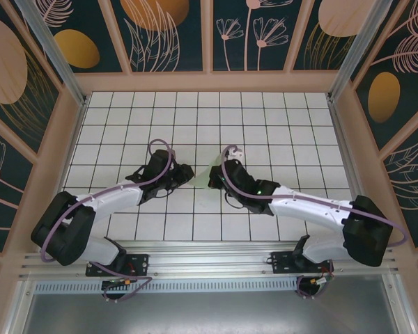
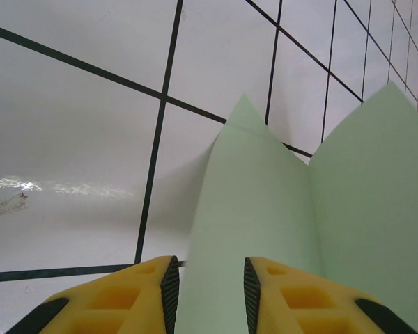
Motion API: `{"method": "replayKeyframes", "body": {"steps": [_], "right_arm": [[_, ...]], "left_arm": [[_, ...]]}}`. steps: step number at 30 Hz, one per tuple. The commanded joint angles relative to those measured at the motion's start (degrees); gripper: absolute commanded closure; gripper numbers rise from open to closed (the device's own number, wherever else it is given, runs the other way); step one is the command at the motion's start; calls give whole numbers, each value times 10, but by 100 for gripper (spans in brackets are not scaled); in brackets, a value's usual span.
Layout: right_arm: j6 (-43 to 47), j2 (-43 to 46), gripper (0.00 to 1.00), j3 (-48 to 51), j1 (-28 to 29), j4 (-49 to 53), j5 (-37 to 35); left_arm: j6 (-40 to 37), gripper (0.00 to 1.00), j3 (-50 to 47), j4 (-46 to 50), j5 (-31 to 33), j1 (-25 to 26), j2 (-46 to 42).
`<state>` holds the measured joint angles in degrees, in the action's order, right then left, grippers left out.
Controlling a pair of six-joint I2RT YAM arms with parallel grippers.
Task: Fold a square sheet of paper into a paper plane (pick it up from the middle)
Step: Fold the second fold of the triangle at the center of the table.
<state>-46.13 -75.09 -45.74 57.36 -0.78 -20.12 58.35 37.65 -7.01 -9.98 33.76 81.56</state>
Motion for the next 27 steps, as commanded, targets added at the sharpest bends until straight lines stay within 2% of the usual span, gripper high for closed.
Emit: {"method": "replayKeyframes", "body": {"steps": [1,13,21,27], "right_arm": [[-20,-7,100,-5,-3,15,-8],[-45,-118,100,-14,41,-13,52],[-39,-125,100,3,40,-22,74],[-39,-126,100,23,36,-47,92]], "left_arm": [[-11,66,8,5,-2,-2,-5],[-8,67,-2,16,17,-2,-19],[16,86,-34,-40,-62,-1,16],[12,91,-40,-71,-122,4,49]]}}
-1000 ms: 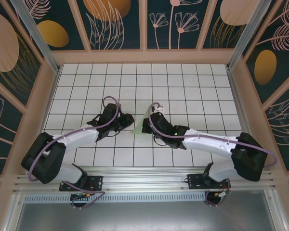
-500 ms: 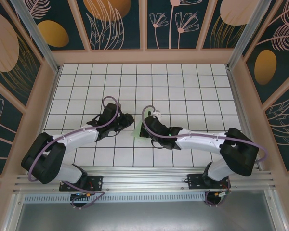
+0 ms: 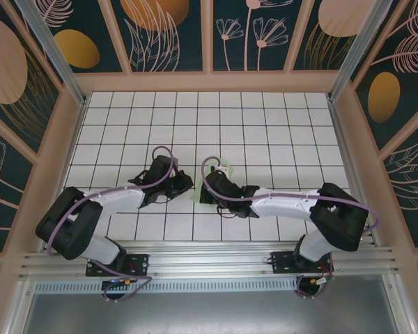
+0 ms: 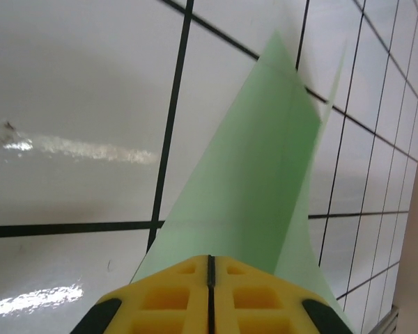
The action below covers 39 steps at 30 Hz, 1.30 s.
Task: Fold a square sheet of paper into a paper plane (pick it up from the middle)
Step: Fold the second fold of the triangle at the center of the table.
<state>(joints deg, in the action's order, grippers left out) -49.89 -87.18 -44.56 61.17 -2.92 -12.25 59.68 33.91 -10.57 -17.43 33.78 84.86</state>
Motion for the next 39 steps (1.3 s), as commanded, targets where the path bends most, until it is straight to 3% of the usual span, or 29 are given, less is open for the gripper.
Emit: {"method": "replayKeyframes", "body": {"steps": [1,10,14,31,39], "right_arm": [[-2,-6,100,13,-2,-29,14],[-8,-13,100,25,-4,-37,15],[5,-16,100,30,-7,-43,40],[88,11,100,92,-113,-100,200],[118,30,100,91,-144,-69,214]], "left_arm": [[-3,91,1,-36,-54,5,23],[-15,94,22,-48,-81,12,95],[-21,95,19,-39,-61,13,108],[-47,94,20,-6,-26,13,119],[-55,94,27,2,-26,13,120]]}}
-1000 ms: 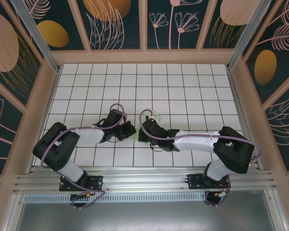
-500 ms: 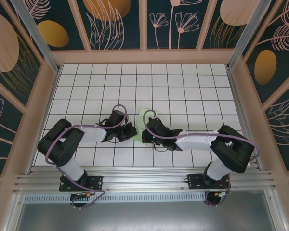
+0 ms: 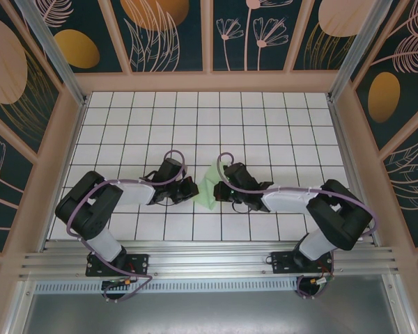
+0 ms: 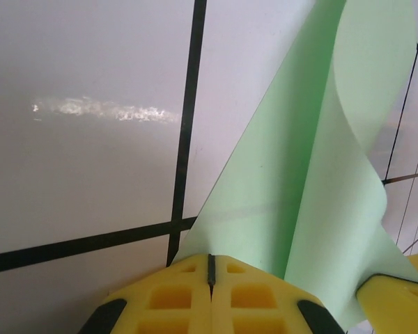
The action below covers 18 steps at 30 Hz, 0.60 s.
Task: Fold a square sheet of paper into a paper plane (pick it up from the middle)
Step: Fold the second fold of the triangle at the center of the table.
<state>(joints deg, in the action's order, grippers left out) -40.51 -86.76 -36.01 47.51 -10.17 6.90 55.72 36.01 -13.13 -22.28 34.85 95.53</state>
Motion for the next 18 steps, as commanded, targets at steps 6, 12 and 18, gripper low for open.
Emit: {"method": "replayKeyframes", "body": {"steps": [6,12,18], "right_arm": [[61,13,100,-12,-26,24,46],[75,-5,100,-21,-26,31,39],[78,-32,99,-36,-25,32,42]], "left_arm": [[-18,93,9,28,20,2,18],[-19,93,8,31,21,2,13],[-22,91,10,28,17,2,3]]}}
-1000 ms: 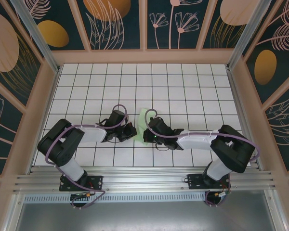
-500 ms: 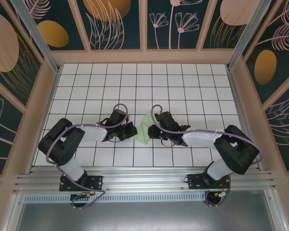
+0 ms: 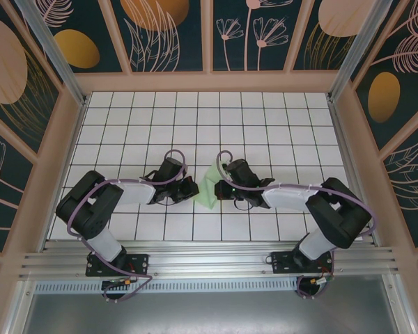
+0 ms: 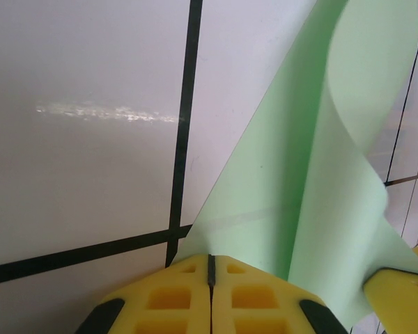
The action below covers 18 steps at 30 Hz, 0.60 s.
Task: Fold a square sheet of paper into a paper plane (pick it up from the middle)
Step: Fold the second fold of the triangle at the center of the table.
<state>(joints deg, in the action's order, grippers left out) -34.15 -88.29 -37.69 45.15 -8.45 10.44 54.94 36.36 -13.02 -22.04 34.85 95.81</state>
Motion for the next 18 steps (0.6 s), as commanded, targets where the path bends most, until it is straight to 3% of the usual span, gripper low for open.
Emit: {"method": "replayKeyframes", "body": {"steps": [1,18], "right_arm": [[15,-21,99,-19,-1,12,6],[36,-63,98,-40,-1,25,-23]], "left_arm": [[-16,91,7,28,15,1,-2],[-22,90,9,29,16,2,-1]]}}
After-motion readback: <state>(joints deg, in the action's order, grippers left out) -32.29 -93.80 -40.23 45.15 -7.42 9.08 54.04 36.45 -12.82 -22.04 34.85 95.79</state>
